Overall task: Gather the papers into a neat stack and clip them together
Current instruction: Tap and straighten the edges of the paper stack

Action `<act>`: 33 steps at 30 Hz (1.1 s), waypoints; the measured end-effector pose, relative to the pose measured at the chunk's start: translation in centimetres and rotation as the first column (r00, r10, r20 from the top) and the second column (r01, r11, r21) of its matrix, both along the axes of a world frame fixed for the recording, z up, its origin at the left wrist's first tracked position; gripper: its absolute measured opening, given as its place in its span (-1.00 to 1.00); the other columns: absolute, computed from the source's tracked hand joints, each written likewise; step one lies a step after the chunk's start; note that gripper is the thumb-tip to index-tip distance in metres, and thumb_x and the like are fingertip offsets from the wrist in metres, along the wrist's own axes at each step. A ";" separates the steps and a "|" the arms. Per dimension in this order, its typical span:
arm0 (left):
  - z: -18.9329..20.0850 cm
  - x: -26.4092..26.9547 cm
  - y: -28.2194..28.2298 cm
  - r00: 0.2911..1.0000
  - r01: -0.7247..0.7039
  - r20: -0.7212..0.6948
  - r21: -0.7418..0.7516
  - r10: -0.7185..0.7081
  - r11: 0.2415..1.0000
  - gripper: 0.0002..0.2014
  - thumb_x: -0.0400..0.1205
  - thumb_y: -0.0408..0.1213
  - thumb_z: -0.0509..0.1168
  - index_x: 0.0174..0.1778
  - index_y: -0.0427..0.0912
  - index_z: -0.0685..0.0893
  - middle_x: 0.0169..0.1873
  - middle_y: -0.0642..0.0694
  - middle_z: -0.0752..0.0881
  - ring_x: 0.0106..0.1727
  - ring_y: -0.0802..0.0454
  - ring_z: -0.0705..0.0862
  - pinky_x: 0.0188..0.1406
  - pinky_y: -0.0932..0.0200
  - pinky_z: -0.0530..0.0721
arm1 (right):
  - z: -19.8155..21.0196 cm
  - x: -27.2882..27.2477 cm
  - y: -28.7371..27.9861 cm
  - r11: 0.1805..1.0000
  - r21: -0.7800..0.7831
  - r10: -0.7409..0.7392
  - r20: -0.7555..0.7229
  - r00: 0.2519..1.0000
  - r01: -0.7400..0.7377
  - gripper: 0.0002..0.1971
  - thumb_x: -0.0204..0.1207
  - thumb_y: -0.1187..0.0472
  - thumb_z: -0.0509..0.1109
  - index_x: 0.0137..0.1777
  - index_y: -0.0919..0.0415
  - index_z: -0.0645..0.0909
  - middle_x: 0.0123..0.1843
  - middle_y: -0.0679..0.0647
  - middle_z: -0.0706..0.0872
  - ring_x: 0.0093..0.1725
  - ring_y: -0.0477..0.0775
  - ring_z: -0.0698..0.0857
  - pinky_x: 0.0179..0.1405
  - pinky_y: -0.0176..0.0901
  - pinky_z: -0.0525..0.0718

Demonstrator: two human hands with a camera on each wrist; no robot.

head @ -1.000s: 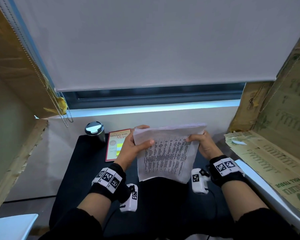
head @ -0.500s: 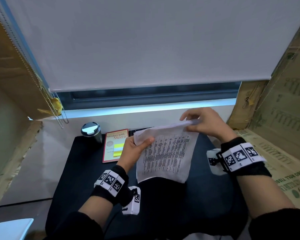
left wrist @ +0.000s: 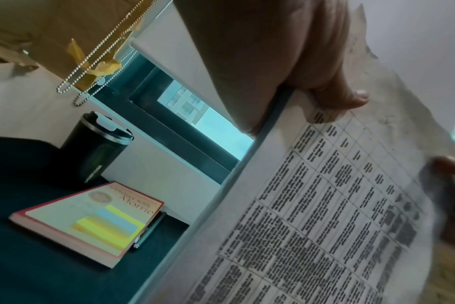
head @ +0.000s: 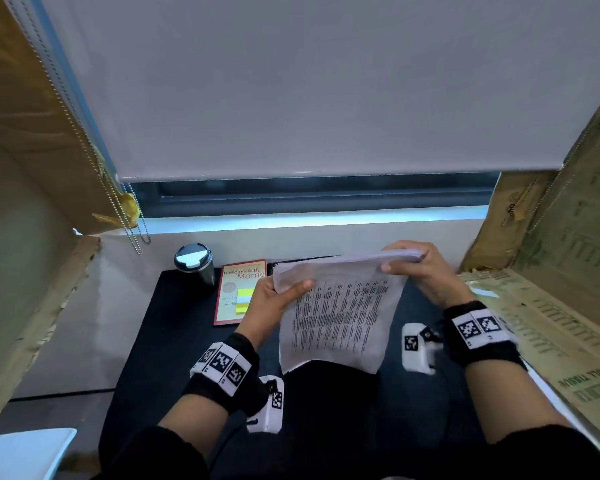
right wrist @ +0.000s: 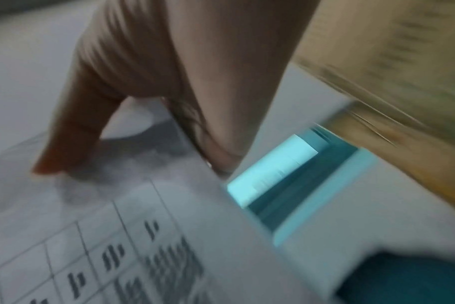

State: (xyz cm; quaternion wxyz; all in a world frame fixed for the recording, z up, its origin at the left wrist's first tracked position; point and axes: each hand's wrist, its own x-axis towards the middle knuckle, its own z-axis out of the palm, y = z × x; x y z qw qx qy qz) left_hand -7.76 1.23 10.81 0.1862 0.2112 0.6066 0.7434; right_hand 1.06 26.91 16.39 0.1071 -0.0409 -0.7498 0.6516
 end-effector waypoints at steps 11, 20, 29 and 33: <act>1.4 -0.1 1.0 0.999 -0.053 0.014 0.065 0.052 0.997 -0.93 0.57 -0.42 0.39 -0.09 -0.20 0.75 -0.25 0.00 0.87 -0.18 0.07 0.84 -0.16 0.20 0.76 | -4.3 1.1 -2.5 0.961 -0.168 -0.206 0.099 0.974 0.220 -0.62 0.17 0.67 0.51 -0.16 0.21 0.66 -0.18 0.13 0.81 -0.09 0.16 0.78 0.20 0.16 0.68; 0.4 0.0 0.5 0.992 -0.117 0.049 -0.040 0.119 0.992 -0.52 0.30 -0.18 0.64 0.10 -0.17 0.70 0.02 -0.16 0.80 0.12 -0.18 0.78 -0.12 0.21 0.78 | -7.1 1.8 -3.2 0.982 -0.014 -0.178 0.270 0.946 0.188 -0.71 0.29 0.51 0.56 -0.09 0.17 0.65 -0.05 0.06 0.77 -0.10 0.12 0.78 0.03 -0.29 0.73; 6.2 -1.6 -2.0 0.768 -0.288 -0.630 -0.499 -0.114 0.818 -0.61 0.42 -0.05 0.57 0.16 0.08 0.74 -0.10 0.05 0.85 -0.09 0.06 0.80 -0.04 0.09 0.72 | -1.3 -1.1 -3.1 0.835 0.524 -0.011 0.324 0.946 -0.170 -0.78 0.34 0.26 0.58 -0.06 0.32 0.69 -0.10 0.15 0.81 -0.13 0.13 0.80 -0.06 -0.06 0.76; 3.4 -1.5 -2.9 0.981 -0.050 -0.193 -0.243 0.002 0.969 -0.74 0.51 -0.47 0.44 0.11 -0.19 0.75 -0.08 -0.09 0.83 -0.06 -0.04 0.80 -0.16 0.29 0.76 | 0.1 -1.7 -3.4 0.584 0.776 -0.061 0.334 0.941 -0.238 -0.76 0.31 0.11 0.59 -0.04 0.10 0.69 -0.19 0.00 0.75 -0.21 0.04 0.71 -0.23 -0.15 0.62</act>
